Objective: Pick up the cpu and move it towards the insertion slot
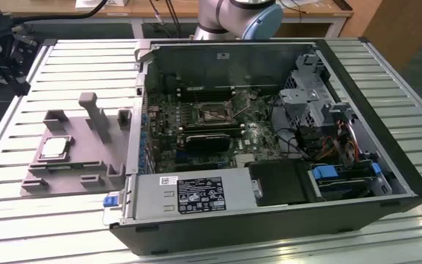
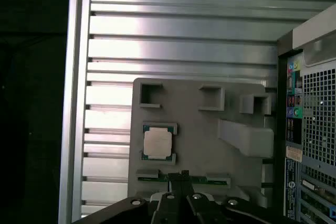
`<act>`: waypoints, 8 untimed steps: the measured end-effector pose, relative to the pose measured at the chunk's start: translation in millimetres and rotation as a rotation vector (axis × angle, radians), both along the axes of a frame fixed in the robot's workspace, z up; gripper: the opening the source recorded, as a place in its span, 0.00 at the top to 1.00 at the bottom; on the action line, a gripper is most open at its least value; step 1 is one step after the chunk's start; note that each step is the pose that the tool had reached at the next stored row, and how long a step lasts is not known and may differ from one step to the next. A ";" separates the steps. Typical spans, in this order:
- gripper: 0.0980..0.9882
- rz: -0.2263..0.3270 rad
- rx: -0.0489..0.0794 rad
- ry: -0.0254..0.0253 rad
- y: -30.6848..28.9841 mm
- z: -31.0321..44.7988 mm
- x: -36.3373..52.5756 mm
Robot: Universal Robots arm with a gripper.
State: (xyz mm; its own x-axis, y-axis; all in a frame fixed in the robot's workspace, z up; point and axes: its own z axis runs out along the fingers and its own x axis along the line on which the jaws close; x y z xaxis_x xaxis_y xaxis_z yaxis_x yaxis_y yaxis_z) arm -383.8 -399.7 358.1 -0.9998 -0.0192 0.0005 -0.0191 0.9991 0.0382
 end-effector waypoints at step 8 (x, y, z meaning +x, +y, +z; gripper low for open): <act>1.00 0.000 0.000 0.0000 0.0 0.0 0.0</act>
